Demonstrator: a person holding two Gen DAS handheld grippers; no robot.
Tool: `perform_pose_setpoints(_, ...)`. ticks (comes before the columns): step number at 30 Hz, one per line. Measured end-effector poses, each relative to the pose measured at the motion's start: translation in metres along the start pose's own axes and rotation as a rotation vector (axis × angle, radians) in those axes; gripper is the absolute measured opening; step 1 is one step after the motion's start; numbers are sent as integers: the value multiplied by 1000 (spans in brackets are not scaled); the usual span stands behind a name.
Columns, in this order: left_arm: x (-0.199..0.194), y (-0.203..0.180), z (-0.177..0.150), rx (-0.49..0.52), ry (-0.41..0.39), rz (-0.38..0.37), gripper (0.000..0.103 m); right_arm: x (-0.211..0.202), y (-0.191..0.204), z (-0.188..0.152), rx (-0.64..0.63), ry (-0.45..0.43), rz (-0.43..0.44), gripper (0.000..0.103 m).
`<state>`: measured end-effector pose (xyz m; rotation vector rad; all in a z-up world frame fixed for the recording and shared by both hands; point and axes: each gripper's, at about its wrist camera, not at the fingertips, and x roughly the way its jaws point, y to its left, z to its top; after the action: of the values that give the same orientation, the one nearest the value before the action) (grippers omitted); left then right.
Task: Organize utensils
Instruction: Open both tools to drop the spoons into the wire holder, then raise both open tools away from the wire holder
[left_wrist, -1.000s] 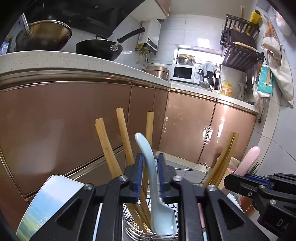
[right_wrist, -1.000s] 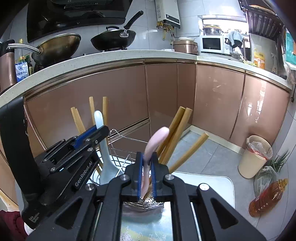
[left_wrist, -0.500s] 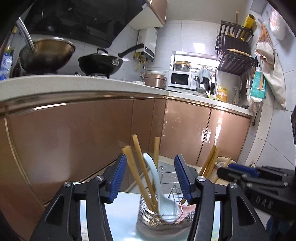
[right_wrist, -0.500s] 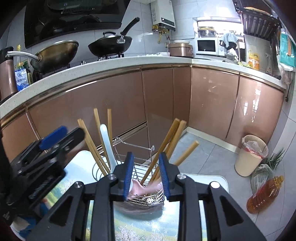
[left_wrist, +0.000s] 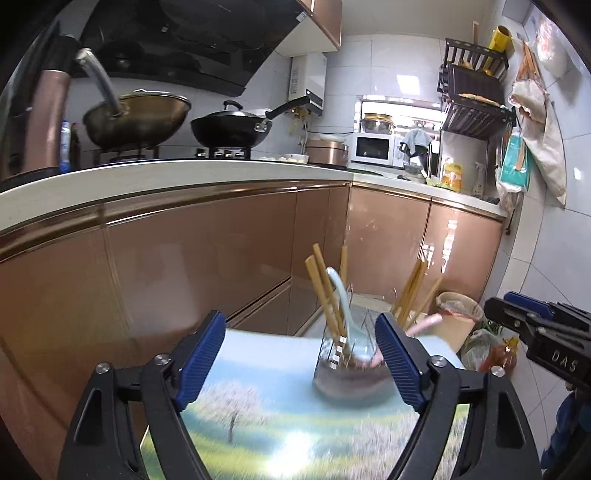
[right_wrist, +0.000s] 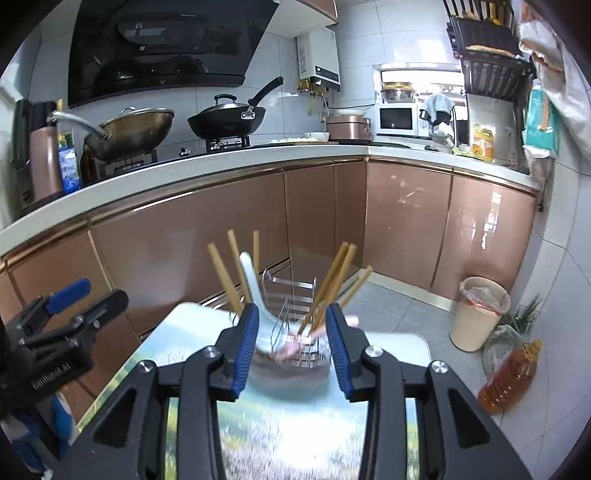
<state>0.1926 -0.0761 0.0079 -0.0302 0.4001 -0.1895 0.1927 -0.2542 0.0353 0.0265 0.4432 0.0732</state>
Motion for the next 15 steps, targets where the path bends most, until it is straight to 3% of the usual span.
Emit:
perform_pose_setpoints(11,-78,17,-28,39,10,80,97,-76,45,-58,-65,-52,-46,63)
perform_pose_setpoints(15,-102,26,-34,37,-13,117,101,-94,59,-71,-85,-75,-54,68)
